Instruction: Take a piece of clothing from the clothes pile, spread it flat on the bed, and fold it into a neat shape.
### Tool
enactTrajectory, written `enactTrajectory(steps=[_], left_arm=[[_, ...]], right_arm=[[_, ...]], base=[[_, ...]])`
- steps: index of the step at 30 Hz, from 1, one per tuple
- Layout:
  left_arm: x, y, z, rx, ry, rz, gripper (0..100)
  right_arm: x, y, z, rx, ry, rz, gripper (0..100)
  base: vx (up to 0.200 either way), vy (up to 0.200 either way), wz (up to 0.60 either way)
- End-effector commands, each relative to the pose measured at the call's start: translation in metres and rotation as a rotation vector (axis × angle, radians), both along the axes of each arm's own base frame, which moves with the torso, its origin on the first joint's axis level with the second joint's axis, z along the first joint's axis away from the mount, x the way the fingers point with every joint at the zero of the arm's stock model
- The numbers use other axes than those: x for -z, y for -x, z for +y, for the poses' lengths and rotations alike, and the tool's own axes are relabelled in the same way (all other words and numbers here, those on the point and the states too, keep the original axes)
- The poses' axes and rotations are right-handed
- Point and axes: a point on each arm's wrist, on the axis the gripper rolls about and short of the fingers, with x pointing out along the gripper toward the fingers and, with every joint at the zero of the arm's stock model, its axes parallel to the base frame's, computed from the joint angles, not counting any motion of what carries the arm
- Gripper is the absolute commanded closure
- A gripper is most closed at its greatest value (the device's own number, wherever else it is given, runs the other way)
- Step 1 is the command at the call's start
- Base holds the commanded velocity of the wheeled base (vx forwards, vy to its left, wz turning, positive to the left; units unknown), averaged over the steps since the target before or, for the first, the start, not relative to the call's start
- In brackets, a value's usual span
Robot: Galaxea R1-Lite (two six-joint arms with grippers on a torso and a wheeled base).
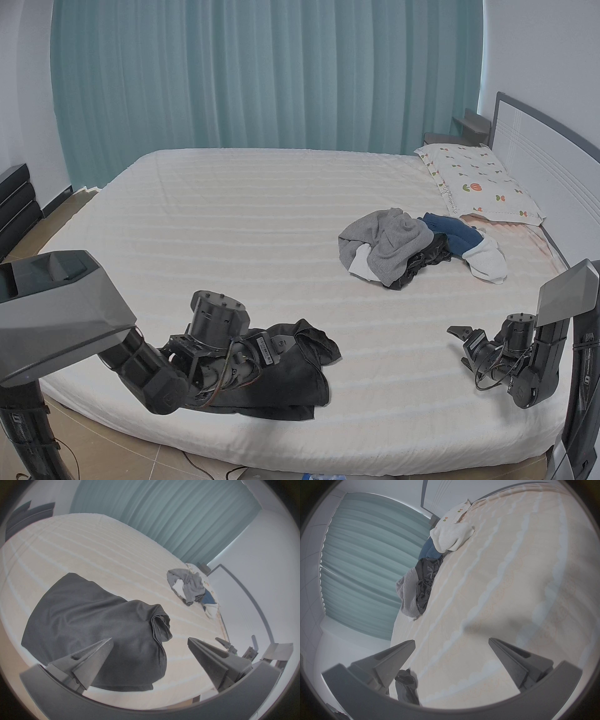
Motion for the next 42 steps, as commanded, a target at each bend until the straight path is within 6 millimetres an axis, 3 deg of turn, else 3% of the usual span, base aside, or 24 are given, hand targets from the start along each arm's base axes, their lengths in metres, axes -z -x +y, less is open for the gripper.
enactTrajectory(steps=[1, 7, 13, 23, 30, 42], left_arm=[[0.006, 0.008, 0.040, -0.085, 0.083, 0.042, 0], [0.007, 0.006, 0.064, -0.127, 0.175, 0.053, 0], [0.010, 0.007, 0.071, -0.152, 0.176, 0.071, 0], [0.011, 0.003, 0.094, -0.208, 0.217, 0.094, 0], [0.016, -0.014, 0.116, -0.242, 0.256, 0.098, 0], [0.034, -0.027, 0.116, -0.268, 0.267, 0.137, 0]], right_arm=[[-0.004, 0.002, 0.013, -0.037, 0.008, -0.014, 0], [-0.003, 0.007, 0.022, -0.070, 0.010, -0.001, 0], [-0.002, 0.012, 0.035, -0.114, 0.013, 0.012, 0], [-0.002, 0.018, 0.049, -0.188, 0.052, 0.012, 0], [-0.003, 0.018, 0.061, -0.237, 0.063, -0.005, 0], [-0.007, 0.020, 0.084, -0.317, 0.066, -0.036, 0]], base=[[0.000, 0.000, 0.00], [0.000, 0.000, 0.00], [0.000, 0.000, 0.00], [0.000, 0.200, 0.00], [0.000, 0.200, 0.00], [0.000, 0.200, 0.00]])
